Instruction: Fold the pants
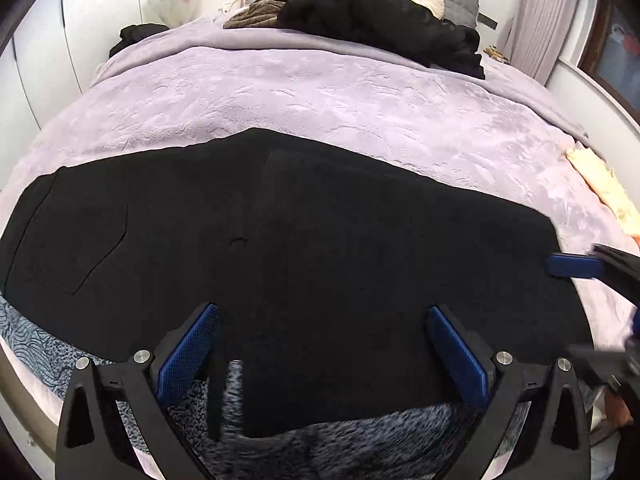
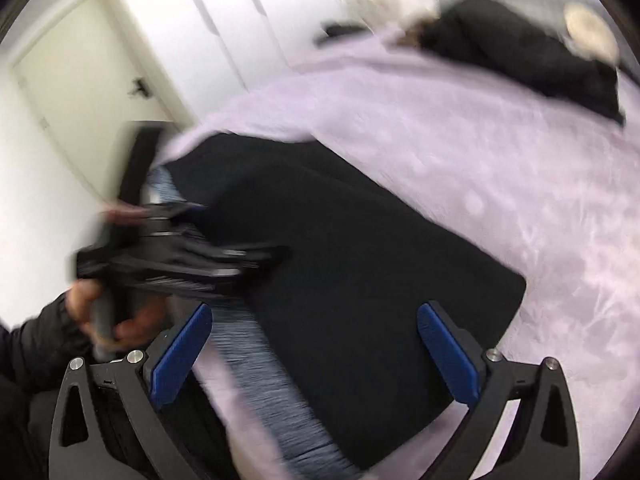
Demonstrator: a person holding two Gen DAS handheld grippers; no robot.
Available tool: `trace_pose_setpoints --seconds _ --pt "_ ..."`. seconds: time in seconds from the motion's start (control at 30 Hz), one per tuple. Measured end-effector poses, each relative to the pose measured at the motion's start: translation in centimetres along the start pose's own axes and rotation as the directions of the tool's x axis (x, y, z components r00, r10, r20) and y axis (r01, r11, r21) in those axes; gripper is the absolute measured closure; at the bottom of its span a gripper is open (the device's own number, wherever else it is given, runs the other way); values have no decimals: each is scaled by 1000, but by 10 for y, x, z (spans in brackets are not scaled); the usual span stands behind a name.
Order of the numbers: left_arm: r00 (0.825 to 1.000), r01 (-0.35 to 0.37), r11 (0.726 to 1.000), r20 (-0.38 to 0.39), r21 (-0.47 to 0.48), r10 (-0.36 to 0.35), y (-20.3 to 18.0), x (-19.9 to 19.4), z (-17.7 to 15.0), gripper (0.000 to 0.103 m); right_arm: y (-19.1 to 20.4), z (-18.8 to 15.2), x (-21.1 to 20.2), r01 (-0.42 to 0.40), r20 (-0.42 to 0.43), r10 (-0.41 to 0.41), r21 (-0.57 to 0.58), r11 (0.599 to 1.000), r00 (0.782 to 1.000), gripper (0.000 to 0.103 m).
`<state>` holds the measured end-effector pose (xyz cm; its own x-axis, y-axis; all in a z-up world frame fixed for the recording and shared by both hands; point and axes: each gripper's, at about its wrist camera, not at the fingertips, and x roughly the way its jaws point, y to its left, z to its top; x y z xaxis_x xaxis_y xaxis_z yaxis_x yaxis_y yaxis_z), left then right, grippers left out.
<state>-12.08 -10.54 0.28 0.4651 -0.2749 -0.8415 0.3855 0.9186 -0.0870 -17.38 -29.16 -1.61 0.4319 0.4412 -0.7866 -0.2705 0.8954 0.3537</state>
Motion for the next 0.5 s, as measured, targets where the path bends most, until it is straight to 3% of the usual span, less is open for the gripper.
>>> trace_pose_setpoints --seconds 0.07,0.17,0.23,0.33,0.43,0.5 --pt "1000 -18 1000 14 -3 18 0 -10 0 0 3 3 -9 -11 33 10 26 1000 999 0" --pt "998 -41 999 44 0 41 6 -22 -7 0 25 15 -27 -11 108 18 -64 998 994 0" --pt "999 -46 999 19 -18 47 10 -19 -13 0 36 27 -25 66 142 -49 -120 991 989 0" --pt "999 -36 998 32 -45 38 15 -25 -16 0 44 51 -3 216 122 -199 -143 966 972 0" --pt "998 -34 999 46 -42 36 16 -25 -19 0 53 72 18 228 90 -215 -188 955 973 0" --pt "999 -21 999 42 -49 23 20 -22 -19 0 56 79 33 270 48 -267 -254 929 962 0"
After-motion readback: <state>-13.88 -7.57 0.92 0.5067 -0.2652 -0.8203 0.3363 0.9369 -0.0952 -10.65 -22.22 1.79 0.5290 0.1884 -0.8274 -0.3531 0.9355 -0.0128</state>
